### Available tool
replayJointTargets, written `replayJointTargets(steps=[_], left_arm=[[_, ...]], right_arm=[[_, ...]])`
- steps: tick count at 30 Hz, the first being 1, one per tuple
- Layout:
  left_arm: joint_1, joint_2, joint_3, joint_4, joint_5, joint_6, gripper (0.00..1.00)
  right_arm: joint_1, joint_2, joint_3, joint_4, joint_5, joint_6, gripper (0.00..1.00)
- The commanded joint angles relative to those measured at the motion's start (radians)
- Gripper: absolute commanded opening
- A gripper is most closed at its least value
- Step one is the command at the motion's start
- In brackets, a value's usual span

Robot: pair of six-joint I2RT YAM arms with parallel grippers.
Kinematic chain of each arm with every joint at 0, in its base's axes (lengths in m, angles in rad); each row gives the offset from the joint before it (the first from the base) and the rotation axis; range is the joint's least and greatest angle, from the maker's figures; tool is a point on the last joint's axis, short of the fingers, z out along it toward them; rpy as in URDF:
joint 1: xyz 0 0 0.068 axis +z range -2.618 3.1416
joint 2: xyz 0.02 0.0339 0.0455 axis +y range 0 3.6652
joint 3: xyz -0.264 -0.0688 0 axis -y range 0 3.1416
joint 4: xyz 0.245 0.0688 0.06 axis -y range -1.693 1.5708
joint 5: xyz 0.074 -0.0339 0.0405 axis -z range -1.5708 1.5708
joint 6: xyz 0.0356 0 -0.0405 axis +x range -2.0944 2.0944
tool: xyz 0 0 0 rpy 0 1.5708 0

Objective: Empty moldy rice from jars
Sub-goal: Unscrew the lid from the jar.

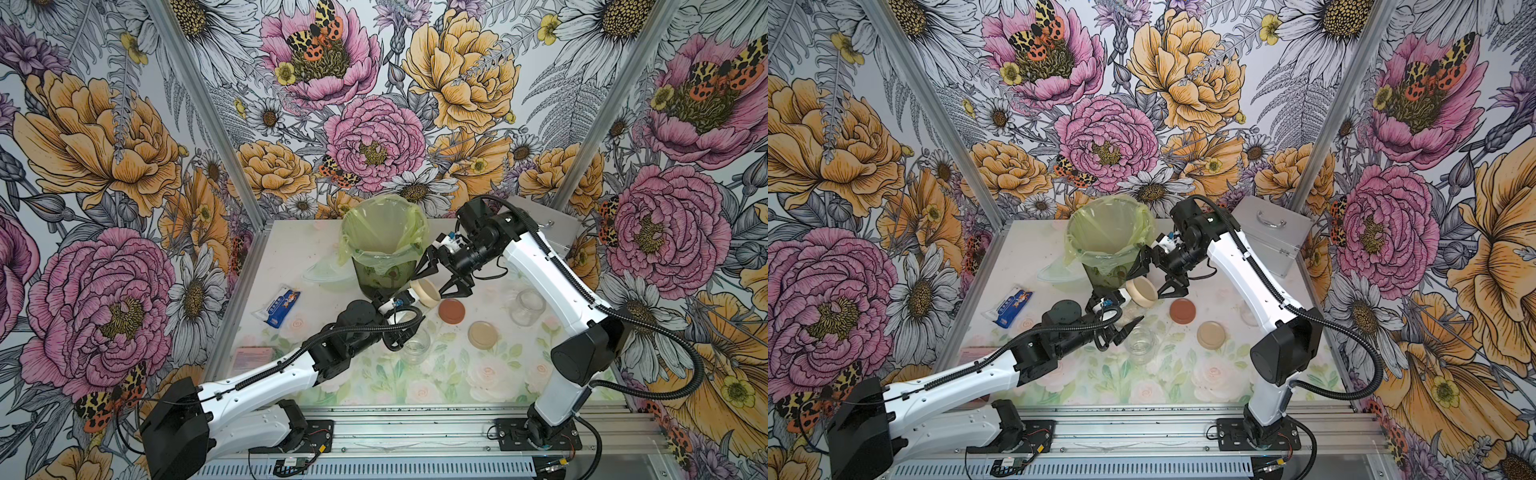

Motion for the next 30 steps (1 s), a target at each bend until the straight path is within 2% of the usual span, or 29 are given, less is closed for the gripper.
replayJointTargets(steps=[1, 5, 9, 13, 23, 26, 30], left_arm=[[-0.007, -0.038, 0.024, 0.087, 0.012, 0.011, 0.00], [-0.006, -0.037, 0.023, 0.085, 0.011, 0.014, 0.00], [-0.003, -0.038, 0.017, 0.085, 0.011, 0.011, 0.00], [0.000, -0.038, 0.012, 0.085, 0.013, 0.006, 0.00], [0.004, -0.041, 0.009, 0.086, 0.017, 0.002, 0.00], [0.008, -0.051, 0.007, 0.086, 0.022, -0.010, 0.00], [0.023, -0.067, 0.021, 0.069, 0.075, -0.042, 0.00]], right_arm=[[0.013, 0.015, 0.016, 0.011, -0.016, 0.016, 0.95], [0.020, 0.008, -0.004, 0.011, -0.014, 0.013, 0.90], [0.021, -0.001, -0.008, 0.010, -0.019, 0.010, 0.99], [0.020, -0.009, -0.014, 0.008, -0.017, 0.012, 1.00], [0.023, -0.013, -0.024, 0.009, -0.012, 0.010, 0.74], [0.023, -0.015, -0.020, 0.008, -0.008, -0.004, 0.70], [0.024, -0.015, -0.002, 0.009, -0.008, -0.050, 0.69]])
